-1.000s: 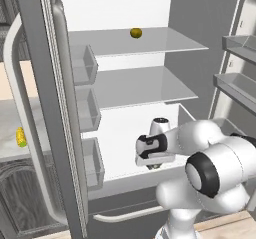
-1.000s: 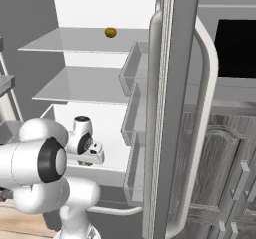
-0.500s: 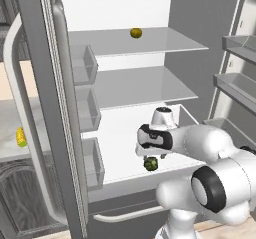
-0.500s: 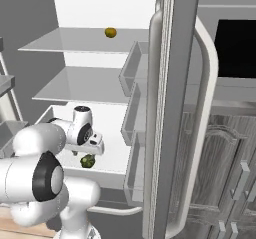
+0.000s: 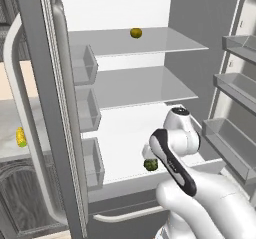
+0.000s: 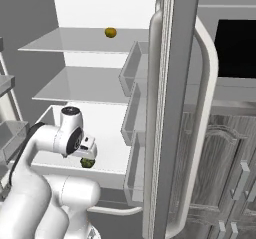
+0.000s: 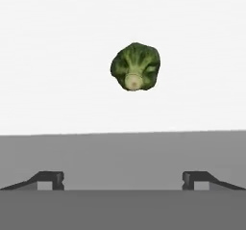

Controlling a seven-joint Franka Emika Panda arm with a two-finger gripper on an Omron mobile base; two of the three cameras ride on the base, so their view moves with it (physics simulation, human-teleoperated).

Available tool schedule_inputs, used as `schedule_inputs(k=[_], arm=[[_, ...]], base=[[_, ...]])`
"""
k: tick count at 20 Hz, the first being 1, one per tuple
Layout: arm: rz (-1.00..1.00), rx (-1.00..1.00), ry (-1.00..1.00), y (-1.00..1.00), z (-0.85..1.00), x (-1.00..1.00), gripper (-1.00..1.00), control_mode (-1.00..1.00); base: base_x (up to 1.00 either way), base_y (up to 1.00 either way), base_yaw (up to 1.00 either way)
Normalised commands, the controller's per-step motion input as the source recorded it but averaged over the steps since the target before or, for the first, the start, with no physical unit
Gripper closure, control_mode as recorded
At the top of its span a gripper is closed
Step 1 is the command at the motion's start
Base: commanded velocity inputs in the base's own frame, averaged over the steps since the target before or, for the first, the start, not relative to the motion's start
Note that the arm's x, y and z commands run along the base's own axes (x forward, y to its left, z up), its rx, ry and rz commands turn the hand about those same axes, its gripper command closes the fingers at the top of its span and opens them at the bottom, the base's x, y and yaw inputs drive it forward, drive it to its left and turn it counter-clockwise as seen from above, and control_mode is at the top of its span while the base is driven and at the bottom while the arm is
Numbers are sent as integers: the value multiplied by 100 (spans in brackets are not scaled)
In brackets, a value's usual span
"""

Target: Place the corn and broccoli inside the fridge drawer. Close the drawer after placing the vegetables.

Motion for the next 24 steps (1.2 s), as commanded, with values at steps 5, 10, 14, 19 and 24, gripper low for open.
schedule_inputs(k=[5, 10, 14, 19, 24], arm=[[0, 0, 0, 0, 5, -11, -100, -100], [0, 0, 0, 0, -1, -14, -100, 100], [0, 0, 0, 0, 0, 0, -100, 100], [0, 0, 0, 0, 0, 0, -100, 100], [0, 0, 0, 0, 0, 0, -100, 100]], base=[[0, 0, 0], [-20, 0, 0], [-100, 14, 4], [-100, 57, 8], [-83, 100, 20]])
